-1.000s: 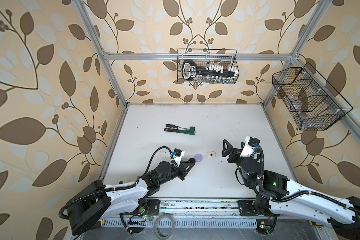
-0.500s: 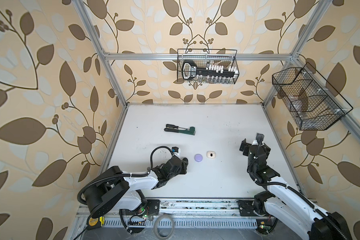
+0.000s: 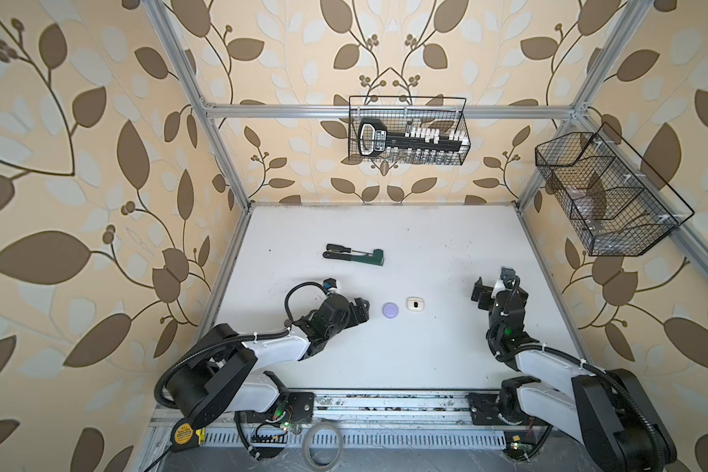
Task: Insert wireless bluetooth earbuds into charging case
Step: Place the charging case at the center of the table, then reset both arms
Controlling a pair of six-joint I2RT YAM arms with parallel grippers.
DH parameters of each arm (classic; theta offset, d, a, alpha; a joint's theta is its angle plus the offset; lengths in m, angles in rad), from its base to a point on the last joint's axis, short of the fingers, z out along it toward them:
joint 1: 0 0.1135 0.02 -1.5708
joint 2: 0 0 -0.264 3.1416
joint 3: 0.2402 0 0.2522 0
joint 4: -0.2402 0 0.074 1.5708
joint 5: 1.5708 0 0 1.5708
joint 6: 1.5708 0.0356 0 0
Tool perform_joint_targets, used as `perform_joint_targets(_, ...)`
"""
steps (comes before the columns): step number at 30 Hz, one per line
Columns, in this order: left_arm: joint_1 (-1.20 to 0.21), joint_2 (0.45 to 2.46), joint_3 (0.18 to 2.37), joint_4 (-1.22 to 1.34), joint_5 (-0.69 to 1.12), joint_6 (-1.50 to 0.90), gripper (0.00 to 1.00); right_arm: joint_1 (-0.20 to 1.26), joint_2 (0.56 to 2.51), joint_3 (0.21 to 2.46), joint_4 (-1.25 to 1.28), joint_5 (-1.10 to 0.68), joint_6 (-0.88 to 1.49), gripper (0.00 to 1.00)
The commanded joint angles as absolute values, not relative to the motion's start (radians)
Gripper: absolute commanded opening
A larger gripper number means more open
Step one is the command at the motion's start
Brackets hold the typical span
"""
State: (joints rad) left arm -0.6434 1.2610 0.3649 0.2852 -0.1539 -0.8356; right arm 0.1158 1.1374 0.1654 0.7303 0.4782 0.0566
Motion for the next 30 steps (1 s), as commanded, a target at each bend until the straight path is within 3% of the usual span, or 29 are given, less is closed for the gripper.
perform_joint_targets(1, -0.592, 1.089, 0.409, 0.061, -0.359, -0.782, 0.99, 0.083, 1.189, 0.178, 0.89, 0.358, 0.049, 1.0)
perform_joint_targets(4, -0.585, 0.916, 0.4, 0.037, -0.628, -0.656, 0.99, 0.059, 1.376, 0.118, 1.187, 0.305, 0.035, 1.0)
perform_joint_targets(5, -0.58, 0.874, 0.392, 0.064, -0.72, -0.608, 0.99, 0.059, 1.321, 0.153, 1.023, 0.311, 0.054, 1.0)
perform_joint_targets(8, -0.512, 0.803, 0.368, 0.247, -0.856, -0.319, 0.99, 0.056, 1.352, 0.148, 1.085, 0.295, 0.039, 1.0)
perform_joint_targets(11, -0.342, 0.895, 0.373, 0.373, -0.788, -0.158, 0.99, 0.054, 1.34, 0.166, 1.035, 0.279, 0.041, 1.0)
perform_joint_targets(14, -0.179, 1.111, 0.375, 0.455, -0.682, -0.108, 0.99, 0.057, 1.337, 0.164, 1.033, 0.281, 0.039, 1.0)
perform_joint_targets(17, -0.149, 1.322, 0.347, 0.688, -0.724, -0.07, 0.99, 0.057, 1.336, 0.166, 1.028, 0.282, 0.039, 1.0)
perform_joint_targets(19, -0.132, 1.35, 0.368, 0.656, -0.581, -0.064, 0.99, 0.057, 1.338, 0.166, 1.029, 0.281, 0.039, 1.0)
perform_joint_targets(22, -0.08, 1.509, 0.302, 0.947, -0.475, -0.05, 0.99, 0.057, 1.338, 0.166, 1.029, 0.281, 0.04, 1.0)
perform_joint_targets(30, -0.052, 1.499, 0.361, 0.794, -0.41, -0.066, 0.99, 0.06, 1.342, 0.169, 1.029, 0.284, 0.036, 1.0)
